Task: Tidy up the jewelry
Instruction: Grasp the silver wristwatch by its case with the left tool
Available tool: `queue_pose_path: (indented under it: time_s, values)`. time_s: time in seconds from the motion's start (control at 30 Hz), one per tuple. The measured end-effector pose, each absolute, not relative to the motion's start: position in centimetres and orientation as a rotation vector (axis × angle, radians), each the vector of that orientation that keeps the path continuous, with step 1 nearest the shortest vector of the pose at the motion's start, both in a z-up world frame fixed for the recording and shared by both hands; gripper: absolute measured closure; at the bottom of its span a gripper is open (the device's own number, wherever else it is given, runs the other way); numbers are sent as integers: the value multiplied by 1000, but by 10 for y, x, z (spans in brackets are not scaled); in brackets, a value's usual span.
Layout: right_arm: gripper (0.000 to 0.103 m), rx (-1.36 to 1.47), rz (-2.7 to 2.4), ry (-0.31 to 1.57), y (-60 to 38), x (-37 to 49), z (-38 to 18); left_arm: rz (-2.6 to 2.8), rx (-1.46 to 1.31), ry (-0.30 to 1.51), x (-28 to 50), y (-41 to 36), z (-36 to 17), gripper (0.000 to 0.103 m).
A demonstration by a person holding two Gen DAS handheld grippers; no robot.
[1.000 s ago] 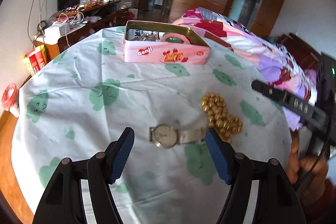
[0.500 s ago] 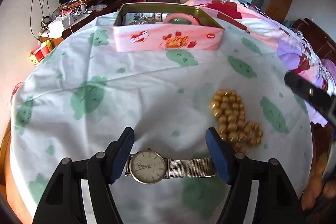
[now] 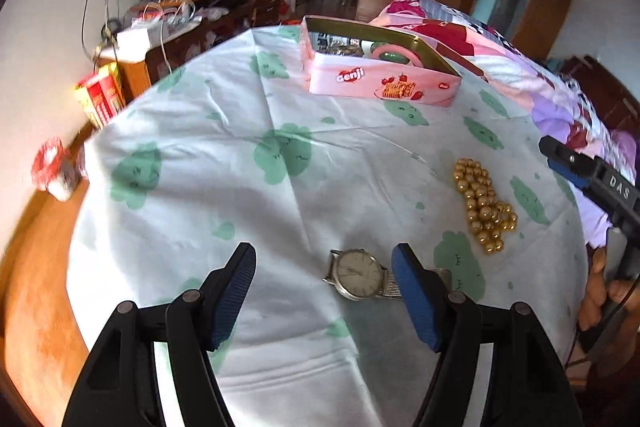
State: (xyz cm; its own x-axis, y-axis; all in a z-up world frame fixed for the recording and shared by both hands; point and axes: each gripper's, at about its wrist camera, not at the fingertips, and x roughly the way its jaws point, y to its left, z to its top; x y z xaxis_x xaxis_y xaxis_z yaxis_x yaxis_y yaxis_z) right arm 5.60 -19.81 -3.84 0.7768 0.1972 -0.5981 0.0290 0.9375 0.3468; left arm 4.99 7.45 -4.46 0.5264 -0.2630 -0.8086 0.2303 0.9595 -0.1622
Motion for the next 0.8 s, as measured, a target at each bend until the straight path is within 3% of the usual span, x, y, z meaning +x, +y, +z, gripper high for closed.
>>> queue_pose_path:
  time_s: [0.23, 0.63, 0.8]
  values:
    - [41, 351, 97, 679, -197, 56, -38, -208, -20, 1051, 45, 51, -50, 33]
    - [41, 379, 98, 680, -204, 56, -40, -143, -278, 1111, 51, 58, -51, 33]
    - [41, 369, 102, 675, -202, 54, -39, -159, -160, 1070, 62, 38, -57, 33]
